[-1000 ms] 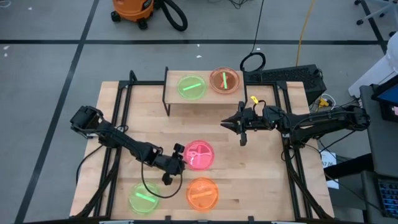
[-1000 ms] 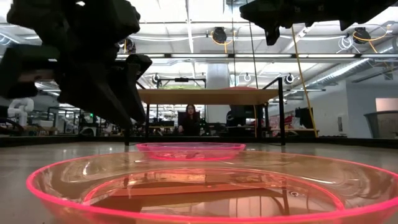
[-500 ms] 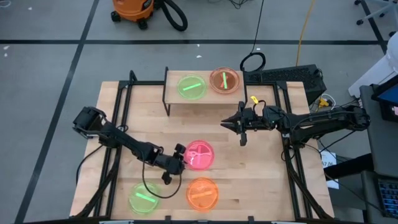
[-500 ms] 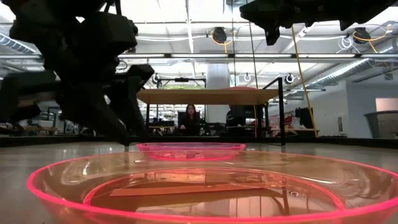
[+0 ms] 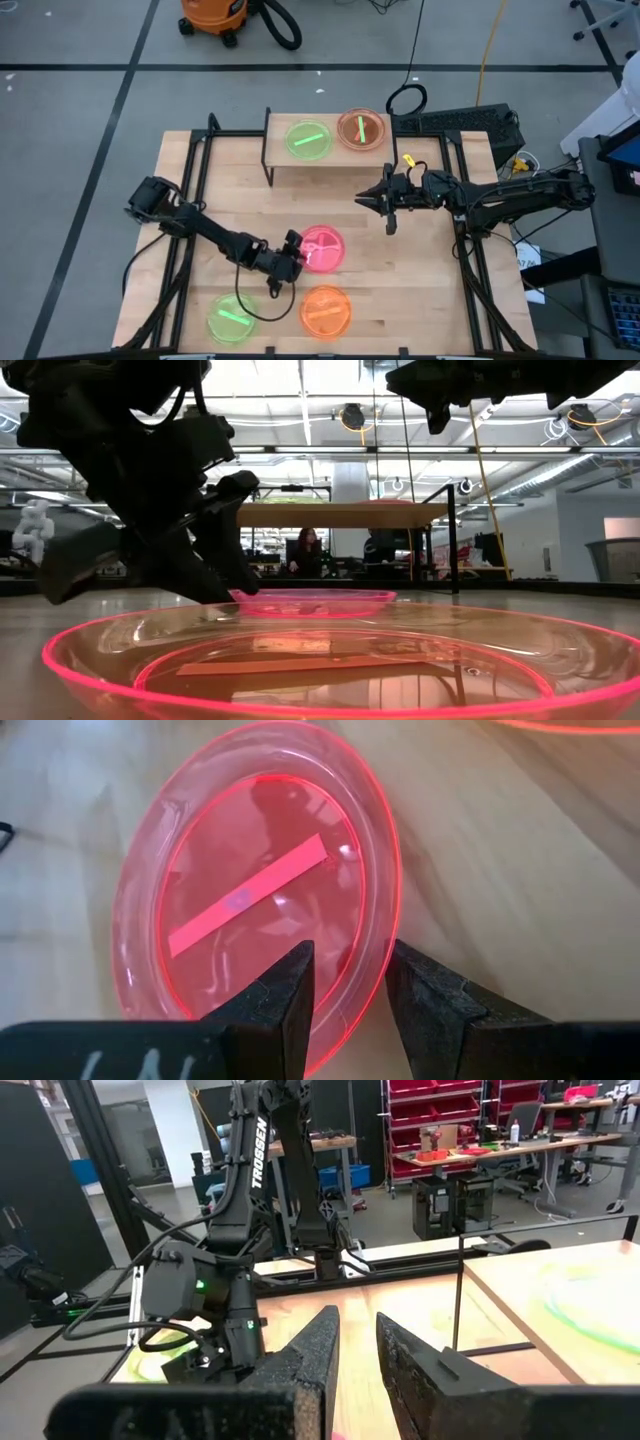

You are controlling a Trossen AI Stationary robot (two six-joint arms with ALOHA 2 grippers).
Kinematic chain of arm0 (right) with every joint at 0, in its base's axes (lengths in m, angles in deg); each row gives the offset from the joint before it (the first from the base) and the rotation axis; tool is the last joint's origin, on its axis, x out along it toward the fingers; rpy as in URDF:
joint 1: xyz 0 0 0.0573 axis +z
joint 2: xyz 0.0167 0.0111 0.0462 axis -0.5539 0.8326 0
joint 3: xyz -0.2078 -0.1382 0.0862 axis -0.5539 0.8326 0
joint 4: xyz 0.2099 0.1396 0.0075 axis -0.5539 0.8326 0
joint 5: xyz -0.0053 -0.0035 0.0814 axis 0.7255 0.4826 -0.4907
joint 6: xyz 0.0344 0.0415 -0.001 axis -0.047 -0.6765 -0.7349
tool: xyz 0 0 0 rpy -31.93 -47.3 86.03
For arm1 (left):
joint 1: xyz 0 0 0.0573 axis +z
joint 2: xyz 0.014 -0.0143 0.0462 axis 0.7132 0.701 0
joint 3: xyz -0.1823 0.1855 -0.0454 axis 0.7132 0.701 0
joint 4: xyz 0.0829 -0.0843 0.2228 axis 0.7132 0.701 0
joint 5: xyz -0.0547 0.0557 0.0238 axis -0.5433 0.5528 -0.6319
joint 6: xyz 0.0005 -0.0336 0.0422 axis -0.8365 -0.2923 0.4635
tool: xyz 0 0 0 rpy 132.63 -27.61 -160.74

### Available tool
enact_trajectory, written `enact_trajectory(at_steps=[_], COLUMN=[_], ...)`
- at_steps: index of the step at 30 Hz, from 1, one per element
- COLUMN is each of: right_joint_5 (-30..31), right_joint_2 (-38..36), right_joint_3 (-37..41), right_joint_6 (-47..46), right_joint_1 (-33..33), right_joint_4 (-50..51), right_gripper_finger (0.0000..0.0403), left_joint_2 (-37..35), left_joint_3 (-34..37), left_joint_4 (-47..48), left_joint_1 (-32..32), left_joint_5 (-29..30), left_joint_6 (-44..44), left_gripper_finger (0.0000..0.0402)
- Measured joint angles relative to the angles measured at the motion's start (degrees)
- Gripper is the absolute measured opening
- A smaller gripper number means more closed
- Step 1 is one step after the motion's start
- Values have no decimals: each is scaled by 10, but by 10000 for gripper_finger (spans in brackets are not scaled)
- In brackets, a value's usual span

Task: Place and stack plates onto a shelf
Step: Stack the pink plate on top of the green plate on the shelf

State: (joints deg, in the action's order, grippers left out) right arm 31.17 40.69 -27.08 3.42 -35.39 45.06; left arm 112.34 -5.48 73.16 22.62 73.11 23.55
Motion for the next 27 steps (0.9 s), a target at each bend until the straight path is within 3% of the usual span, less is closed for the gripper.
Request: enact_trajectory(at_steps=[7,15,27], right_joint_5=[0,0,0], right_joint_2=[0,0,0], right_joint_3=[0,0,0], right_joint_6=[-4,-5,-11], right_joint_1=[0,0,0], right_joint_4=[0,0,1], right_gripper_finger=[58,58,58], left_joint_2=[0,1,-42], left_joint_3=[0,1,2], left_joint_4=[3,11,14], left_joint_1=[8,16,16], left_joint_5=[2,6,13], left_joint_6=[13,17,22], left_gripper_finger=[122,13,5])
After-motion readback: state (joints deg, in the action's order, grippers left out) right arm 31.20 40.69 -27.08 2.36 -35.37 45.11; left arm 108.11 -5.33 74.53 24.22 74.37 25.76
